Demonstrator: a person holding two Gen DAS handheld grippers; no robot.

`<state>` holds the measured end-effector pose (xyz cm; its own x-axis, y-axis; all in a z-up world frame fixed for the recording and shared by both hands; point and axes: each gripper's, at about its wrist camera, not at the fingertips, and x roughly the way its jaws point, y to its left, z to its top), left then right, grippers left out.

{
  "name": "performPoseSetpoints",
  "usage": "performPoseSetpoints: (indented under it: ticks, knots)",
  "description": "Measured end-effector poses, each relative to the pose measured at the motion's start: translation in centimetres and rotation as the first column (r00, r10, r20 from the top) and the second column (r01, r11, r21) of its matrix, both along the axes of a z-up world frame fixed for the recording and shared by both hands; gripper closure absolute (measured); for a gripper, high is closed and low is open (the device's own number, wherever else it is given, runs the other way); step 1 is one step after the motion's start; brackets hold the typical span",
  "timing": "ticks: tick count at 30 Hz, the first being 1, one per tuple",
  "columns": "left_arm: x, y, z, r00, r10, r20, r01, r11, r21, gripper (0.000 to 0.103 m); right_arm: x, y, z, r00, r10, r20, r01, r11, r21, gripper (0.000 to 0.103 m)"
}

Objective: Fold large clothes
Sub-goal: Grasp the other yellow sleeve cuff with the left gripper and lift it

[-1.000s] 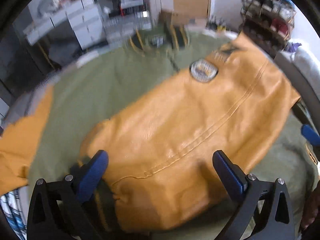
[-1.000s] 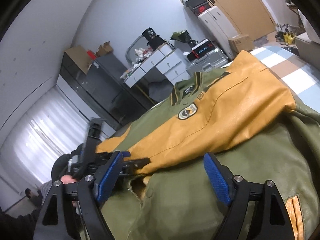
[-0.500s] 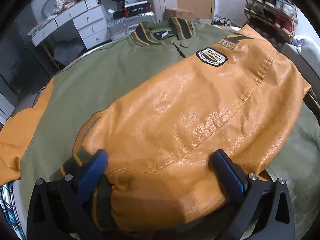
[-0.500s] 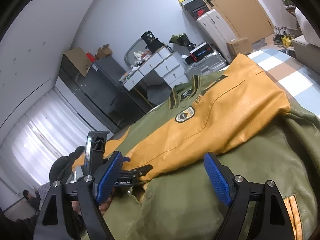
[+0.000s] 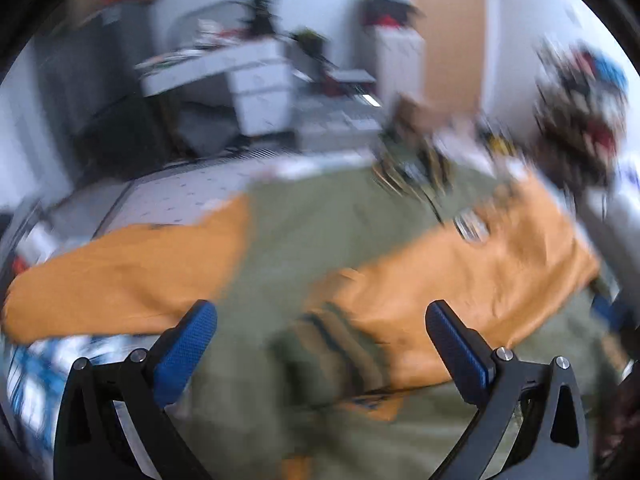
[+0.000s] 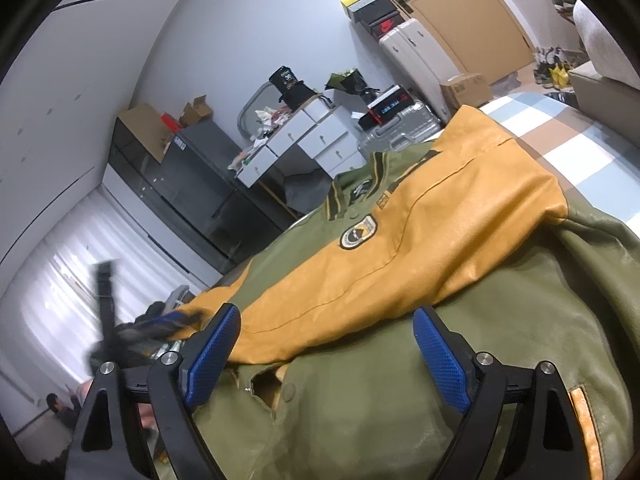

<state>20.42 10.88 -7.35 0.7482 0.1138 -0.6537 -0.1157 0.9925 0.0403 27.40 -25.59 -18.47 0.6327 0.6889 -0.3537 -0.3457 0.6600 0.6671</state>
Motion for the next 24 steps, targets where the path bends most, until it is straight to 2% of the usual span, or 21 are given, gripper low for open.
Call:
performPoseSetpoints:
  ticks: [1, 3, 4, 7, 9, 11, 12, 14, 15, 17, 18, 19, 20, 21, 22, 23, 24]
  knots:
    - [-1.2, 2.1, 1.2, 0.999, 0.046, 0.030, -0.045, 0.999, -0.031, 0.001, 0.0, 0.0, 0.0, 1.000, 0.002, -0.002, -0.002, 1.000, 0.001, 0.013]
    - [-4.3, 8.1, 3.6, 0.978, 0.187, 0.088, -0.177, 0.978, -0.109, 0.001, 0.0, 0.0, 0.0, 1.000, 0.003, -0.008, -0.003, 1.000, 0.001, 0.013]
    - [-5.3, 9.9, 4.0, 0.969, 0.226, 0.099, -0.213, 0.968, -0.129, 0.001, 0.0, 0.0, -0.1, 1.000, 0.001, -0.013, -0.001, 1.000, 0.002, 0.013]
    - [-8.8, 18.6, 4.8, 0.909, 0.410, 0.081, -0.387, 0.899, -0.204, 0.001, 0.2, -0.1, -0.2, 1.000, -0.004, -0.026, 0.004, 1.000, 0.008, 0.013]
    - [-10.4, 23.5, 4.3, 0.863, 0.503, 0.051, -0.475, 0.841, -0.259, 0.001, 0.2, -0.1, -0.3, 0.999, -0.006, -0.034, 0.006, 1.000, 0.014, 0.013]
    - [-11.7, 27.9, 3.2, 0.832, 0.554, 0.007, -0.521, 0.788, -0.328, 0.001, 0.2, -0.1, -0.3, 0.999, -0.005, -0.039, 0.006, 1.000, 0.016, 0.013]
    - [-11.9, 29.5, 2.6, 0.826, 0.564, -0.002, -0.531, 0.776, -0.340, 0.001, 0.1, -0.1, -0.3, 0.999, -0.005, -0.040, 0.006, 1.000, 0.015, 0.013]
    - [-12.1, 32.4, 0.9, 0.825, 0.564, -0.044, -0.531, 0.746, -0.402, 0.001, 0.1, 0.0, -0.3, 0.999, -0.007, -0.039, 0.007, 1.000, 0.011, 0.013]
    - [-12.2, 34.6, -0.4, 0.831, 0.548, -0.094, -0.524, 0.715, -0.463, 0.001, 0.0, 0.1, -0.3, 0.999, -0.007, -0.039, 0.007, 1.000, 0.009, 0.013]
    - [-12.3, 36.0, -1.8, 0.827, 0.551, -0.111, -0.518, 0.672, -0.529, 0.001, 0.0, 0.2, -0.3, 0.999, -0.005, -0.037, 0.005, 1.000, 0.007, 0.013]
    - [-12.5, 37.2, -2.9, 0.825, 0.553, -0.119, -0.506, 0.628, -0.591, 0.001, -0.1, 0.2, -0.3, 0.999, -0.006, -0.037, 0.006, 1.000, 0.007, 0.013]
    - [-12.4, 37.9, -3.6, 0.839, 0.529, -0.126, -0.472, 0.593, -0.653, 0.001, 0.0, 0.2, -0.2, 0.999, -0.007, -0.039, 0.007, 1.000, 0.005, 0.013]
    - [-11.7, 37.9, -3.7, 0.857, 0.498, -0.130, -0.436, 0.567, -0.699, 0.002, 0.0, 0.3, -0.3, 0.999, -0.007, -0.043, 0.008, 1.000, 0.005, 0.013]
    - [-10.9, 38.0, -4.1, 0.886, 0.448, -0.121, -0.379, 0.549, -0.745, 0.002, 0.0, 0.2, -0.3, 0.999, -0.008, -0.047, 0.008, 1.000, 0.006, 0.013]
    - [-9.7, 37.7, -4.1, 0.923, 0.374, -0.091, -0.307, 0.573, -0.760, 0.002, 0.1, 0.3, -0.3, 0.999, -0.010, -0.052, 0.010, 1.000, 0.005, 0.013]
    - [-8.9, 37.2, -3.9, 0.943, 0.327, -0.068, -0.263, 0.601, -0.755, 0.001, 0.1, 0.3, -0.4, 0.998, -0.009, -0.058, 0.009, 1.000, 0.005, 0.013]
    - [-8.2, 36.7, -3.9, 0.946, 0.315, -0.075, -0.264, 0.618, -0.740, 0.001, 0.2, 0.3, -0.4, 0.998, -0.009, -0.063, 0.010, 1.000, 0.005, 0.013]
